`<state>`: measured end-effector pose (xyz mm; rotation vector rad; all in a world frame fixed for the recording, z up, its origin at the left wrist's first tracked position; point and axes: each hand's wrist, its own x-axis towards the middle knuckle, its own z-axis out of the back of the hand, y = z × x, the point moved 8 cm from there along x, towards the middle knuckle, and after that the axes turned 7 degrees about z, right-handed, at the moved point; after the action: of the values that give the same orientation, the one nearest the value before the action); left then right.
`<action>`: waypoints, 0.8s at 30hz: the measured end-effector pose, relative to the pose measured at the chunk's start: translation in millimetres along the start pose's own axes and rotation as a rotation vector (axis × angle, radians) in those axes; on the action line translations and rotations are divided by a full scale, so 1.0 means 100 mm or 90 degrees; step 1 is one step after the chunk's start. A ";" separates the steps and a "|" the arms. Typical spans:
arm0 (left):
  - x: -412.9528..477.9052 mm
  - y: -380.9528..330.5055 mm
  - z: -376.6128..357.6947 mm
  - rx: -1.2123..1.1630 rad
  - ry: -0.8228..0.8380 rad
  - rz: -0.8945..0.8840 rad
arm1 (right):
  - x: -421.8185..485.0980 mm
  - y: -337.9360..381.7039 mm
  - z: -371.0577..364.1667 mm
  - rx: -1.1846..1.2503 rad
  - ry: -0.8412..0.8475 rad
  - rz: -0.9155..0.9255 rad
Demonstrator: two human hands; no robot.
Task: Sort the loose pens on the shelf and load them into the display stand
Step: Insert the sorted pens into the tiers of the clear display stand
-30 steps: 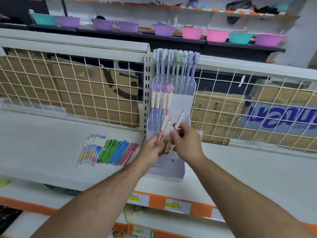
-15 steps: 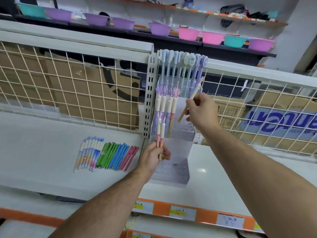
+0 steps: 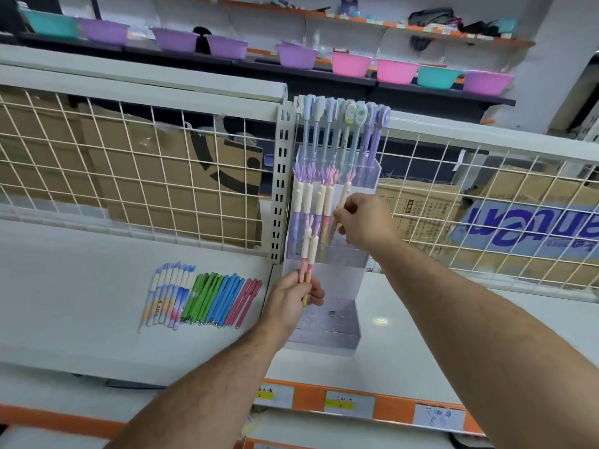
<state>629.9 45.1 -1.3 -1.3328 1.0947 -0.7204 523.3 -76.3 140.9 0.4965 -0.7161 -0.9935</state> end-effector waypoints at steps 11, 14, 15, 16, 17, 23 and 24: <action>0.00 0.02 -0.04 0.041 0.007 -0.002 | -0.01 -0.05 -0.04 -0.062 0.025 0.035; 0.00 0.02 -0.03 0.045 0.005 -0.004 | 0.02 -0.01 -0.06 -0.082 0.036 0.047; 0.00 0.02 -0.03 0.046 0.005 -0.005 | 0.03 0.00 -0.07 -0.090 0.039 0.050; 0.00 0.02 -0.03 0.048 0.004 -0.007 | 0.03 0.01 -0.08 -0.099 0.041 0.052; 0.00 0.02 -0.03 0.049 0.005 -0.009 | 0.03 0.00 -0.09 -0.107 0.042 0.054; 0.00 0.01 -0.04 0.046 0.007 -0.018 | 0.04 -0.04 -0.08 -0.128 0.043 0.048; 0.00 0.01 -0.04 0.044 0.007 -0.018 | 0.02 -0.04 -0.07 -0.121 0.039 0.042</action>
<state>626.5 43.8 -1.9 -1.2885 1.0522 -0.7806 526.4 -79.5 133.9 0.3336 -0.5726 -0.9687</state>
